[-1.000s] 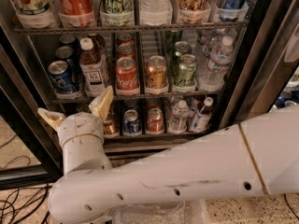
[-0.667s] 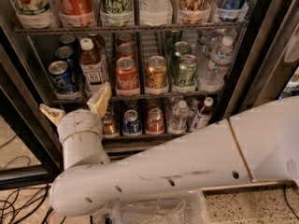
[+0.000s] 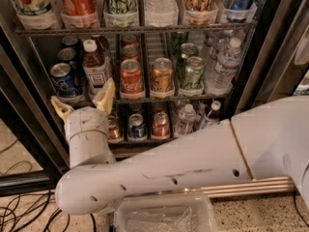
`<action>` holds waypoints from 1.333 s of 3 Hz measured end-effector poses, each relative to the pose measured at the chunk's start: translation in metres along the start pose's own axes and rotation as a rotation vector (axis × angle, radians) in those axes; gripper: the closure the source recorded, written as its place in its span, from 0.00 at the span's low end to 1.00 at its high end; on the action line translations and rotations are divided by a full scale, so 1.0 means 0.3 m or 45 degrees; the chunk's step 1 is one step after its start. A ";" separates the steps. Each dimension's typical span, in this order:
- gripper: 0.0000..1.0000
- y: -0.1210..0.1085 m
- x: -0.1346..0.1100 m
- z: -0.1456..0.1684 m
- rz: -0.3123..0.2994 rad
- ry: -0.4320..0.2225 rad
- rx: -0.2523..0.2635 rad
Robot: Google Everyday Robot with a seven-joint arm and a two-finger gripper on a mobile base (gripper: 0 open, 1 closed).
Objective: Pick blue plastic bottle from middle shelf of fridge
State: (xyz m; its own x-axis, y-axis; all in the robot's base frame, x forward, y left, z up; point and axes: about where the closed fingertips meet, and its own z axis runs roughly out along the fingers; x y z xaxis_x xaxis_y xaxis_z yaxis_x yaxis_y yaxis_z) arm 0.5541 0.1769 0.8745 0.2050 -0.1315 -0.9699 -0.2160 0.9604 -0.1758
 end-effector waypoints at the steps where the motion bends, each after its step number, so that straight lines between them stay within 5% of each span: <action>1: 0.18 -0.033 -0.005 -0.001 -0.001 -0.021 0.047; 4: 0.30 -0.052 0.042 0.050 0.045 0.023 0.031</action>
Offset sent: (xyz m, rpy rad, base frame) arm 0.0077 -0.0198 0.0006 0.0287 -0.0344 -0.0580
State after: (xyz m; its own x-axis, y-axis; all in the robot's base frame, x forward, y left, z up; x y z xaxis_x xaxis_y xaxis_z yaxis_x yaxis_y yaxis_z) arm 0.5743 0.1639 0.8675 0.1805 -0.1018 -0.9783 -0.1992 0.9702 -0.1377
